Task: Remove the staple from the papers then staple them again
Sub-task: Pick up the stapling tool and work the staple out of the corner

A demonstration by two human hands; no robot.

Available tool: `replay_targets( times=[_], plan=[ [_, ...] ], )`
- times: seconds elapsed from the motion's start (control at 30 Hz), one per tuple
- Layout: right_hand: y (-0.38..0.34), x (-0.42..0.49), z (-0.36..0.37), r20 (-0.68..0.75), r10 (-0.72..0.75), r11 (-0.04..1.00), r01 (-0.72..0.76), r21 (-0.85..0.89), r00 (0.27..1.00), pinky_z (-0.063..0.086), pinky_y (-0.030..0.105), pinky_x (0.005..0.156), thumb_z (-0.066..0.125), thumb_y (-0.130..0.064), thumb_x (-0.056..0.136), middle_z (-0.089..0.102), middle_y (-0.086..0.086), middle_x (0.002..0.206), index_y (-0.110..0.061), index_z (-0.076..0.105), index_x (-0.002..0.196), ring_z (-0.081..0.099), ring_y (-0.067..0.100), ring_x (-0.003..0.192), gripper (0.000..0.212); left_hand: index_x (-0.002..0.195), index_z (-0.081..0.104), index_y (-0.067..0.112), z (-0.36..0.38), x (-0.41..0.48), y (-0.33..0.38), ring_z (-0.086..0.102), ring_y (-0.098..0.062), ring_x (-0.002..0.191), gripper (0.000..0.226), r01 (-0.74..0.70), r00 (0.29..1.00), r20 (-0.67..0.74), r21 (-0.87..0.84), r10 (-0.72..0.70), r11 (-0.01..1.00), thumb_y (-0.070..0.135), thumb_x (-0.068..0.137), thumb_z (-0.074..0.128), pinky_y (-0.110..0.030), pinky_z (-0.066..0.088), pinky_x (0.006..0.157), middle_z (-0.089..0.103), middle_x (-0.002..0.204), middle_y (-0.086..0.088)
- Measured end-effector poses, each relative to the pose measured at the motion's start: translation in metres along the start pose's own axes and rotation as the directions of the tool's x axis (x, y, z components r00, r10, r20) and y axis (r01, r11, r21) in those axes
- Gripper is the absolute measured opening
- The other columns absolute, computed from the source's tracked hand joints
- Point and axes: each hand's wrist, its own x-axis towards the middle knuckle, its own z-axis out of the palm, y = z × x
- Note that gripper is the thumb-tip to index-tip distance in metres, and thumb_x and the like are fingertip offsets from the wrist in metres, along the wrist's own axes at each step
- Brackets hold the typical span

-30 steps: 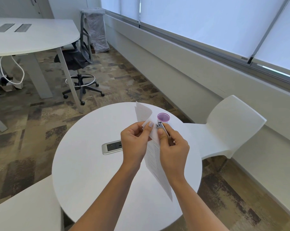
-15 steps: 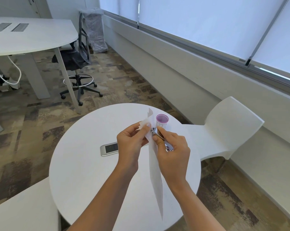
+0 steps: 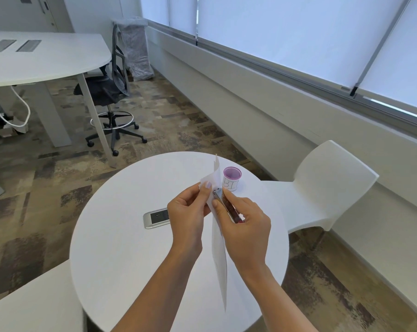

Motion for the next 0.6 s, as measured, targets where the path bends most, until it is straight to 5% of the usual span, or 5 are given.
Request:
replay_targets(
  times=[0.6],
  plan=[
    [-0.0026, -0.0040, -0.0095, 0.024, 0.069, 0.997, -0.070, 0.041, 0.997, 0.058, 0.029, 0.060, 0.073, -0.028, 0.083, 0.070, -0.012, 0.084, -0.021, 0.072, 0.110, 0.066, 0.014, 0.075, 0.028, 0.095, 0.077, 0.009, -0.0003, -0.0068, -0.0039, 0.073, -0.014, 0.075, 0.016, -0.037, 0.999, 0.001, 0.074, 0.037, 0.997, 0.021, 0.087, 0.071, -0.020, 0.056, 0.061, 0.078, 0.087, -0.004]
  ],
)
